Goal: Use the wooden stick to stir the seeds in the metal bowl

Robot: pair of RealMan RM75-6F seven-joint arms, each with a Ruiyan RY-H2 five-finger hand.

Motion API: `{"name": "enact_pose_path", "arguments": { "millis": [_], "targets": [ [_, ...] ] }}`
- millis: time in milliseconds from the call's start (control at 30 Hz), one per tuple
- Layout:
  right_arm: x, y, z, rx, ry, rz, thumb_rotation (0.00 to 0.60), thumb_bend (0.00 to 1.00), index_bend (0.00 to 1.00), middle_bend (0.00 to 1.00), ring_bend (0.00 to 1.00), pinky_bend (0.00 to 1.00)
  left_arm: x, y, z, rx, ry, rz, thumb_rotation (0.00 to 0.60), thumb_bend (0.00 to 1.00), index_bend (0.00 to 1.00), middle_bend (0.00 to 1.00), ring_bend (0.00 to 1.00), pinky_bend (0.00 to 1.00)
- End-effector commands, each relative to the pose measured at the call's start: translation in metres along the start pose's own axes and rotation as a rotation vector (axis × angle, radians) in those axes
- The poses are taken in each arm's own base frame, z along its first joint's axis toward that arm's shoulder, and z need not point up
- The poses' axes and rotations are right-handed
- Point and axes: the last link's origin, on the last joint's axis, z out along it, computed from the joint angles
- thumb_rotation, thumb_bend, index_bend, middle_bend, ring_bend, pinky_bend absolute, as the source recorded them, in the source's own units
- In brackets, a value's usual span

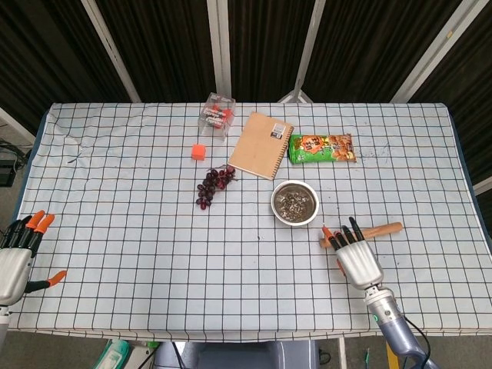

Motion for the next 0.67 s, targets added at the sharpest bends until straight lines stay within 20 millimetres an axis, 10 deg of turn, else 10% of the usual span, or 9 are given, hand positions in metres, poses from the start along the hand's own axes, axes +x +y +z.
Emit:
{"name": "enact_pose_path", "arguments": {
  "millis": [33,433,667],
  "targets": [
    [0.015,0.0,-0.005,0.0,0.047,0.002,0.6,0.46,0.16,0.28,0.17,0.0,0.0,0.0,0.0,0.0,-0.001,-0.002,0.6,0.07,0.0,0.0,0.0,0.0],
    [0.062,0.07,-0.086,-0.178,0.158,0.077,0.6,0.32,0.0,0.0,0.0,0.0,0.002,-0.002,-0.001,-0.01,0.014,0.027,0.6,0.07,0.0,0.0,0.0,0.0],
    [0.066,0.093,-0.132,-0.279,0.157,0.175,0.6,0.27,0.0,0.0,0.0,0.0,0.003,-0.005,0.001,-0.005,0.041,0.069,0.6,0.06,0.0,0.0,0.0,0.0]
  ]
}}
